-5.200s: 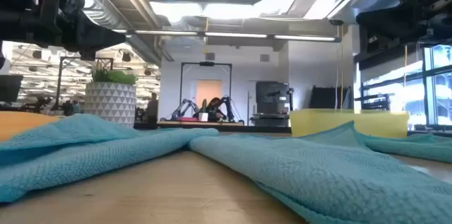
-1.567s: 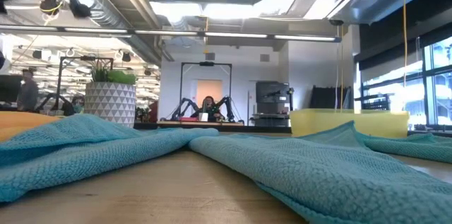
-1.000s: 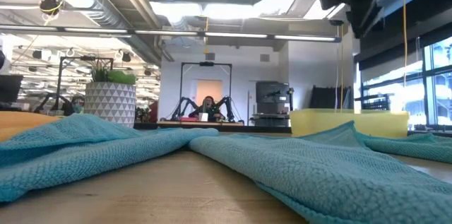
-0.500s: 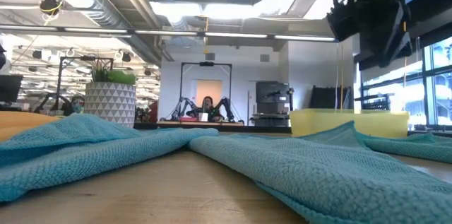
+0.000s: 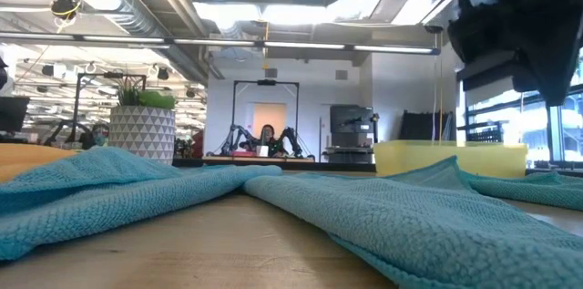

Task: Fold microfiber towels
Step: Fold the right blue microfiber towel

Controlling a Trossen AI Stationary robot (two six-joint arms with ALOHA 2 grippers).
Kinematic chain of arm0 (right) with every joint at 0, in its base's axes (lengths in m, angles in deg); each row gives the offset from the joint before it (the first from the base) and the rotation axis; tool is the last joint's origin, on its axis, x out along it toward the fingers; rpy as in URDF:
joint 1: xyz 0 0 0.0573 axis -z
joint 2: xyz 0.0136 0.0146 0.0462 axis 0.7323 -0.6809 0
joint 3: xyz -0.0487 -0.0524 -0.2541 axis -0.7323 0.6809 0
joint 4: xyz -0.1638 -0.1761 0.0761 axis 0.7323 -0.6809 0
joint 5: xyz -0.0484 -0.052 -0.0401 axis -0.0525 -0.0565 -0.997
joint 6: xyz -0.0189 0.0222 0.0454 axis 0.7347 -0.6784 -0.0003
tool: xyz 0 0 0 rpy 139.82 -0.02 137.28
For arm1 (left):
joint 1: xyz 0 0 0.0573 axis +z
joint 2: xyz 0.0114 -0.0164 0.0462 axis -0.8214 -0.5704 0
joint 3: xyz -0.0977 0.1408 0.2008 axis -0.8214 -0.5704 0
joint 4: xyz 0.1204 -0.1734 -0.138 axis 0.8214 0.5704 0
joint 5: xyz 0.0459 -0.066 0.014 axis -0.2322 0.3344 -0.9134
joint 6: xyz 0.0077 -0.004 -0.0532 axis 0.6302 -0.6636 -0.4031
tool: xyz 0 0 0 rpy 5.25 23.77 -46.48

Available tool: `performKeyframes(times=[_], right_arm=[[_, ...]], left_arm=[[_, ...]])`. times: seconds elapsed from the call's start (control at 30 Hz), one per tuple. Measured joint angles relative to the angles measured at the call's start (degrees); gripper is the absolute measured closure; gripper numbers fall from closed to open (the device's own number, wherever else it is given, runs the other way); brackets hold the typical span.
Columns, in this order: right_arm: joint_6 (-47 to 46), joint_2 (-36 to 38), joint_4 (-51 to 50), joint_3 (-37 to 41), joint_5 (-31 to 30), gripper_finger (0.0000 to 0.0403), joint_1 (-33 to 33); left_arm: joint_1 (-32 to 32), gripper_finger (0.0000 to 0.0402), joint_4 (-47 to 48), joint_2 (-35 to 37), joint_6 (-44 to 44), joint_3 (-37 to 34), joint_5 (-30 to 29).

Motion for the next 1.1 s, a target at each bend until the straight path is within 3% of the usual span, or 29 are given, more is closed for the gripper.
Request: performKeyframes(times=[0.33,0.53,0.83,1.1], right_arm=[[-5.87,-0.02,1.17,0.0,-4.53,0.0289,-5.36],[-6.08,-0.02,1.61,0.0,-6.41,0.0289,-8.07],[-3.22,-0.12,5.01,0.02,-14.08,0.0289,-10.64],[-4.03,-0.34,8.14,6.06,-14.59,0.0289,-11.08]], left_arm=[[0.02,0.0401,0.23,0.0,-0.71,0.0,-0.08],[0.0,0.0401,0.36,0.0,-1.65,0.0,-0.17],[0.02,0.0401,0.48,0.0,-1.64,0.0,-0.26],[0.02,0.0401,1.79,0.0,-1.28,0.0,-0.33]])
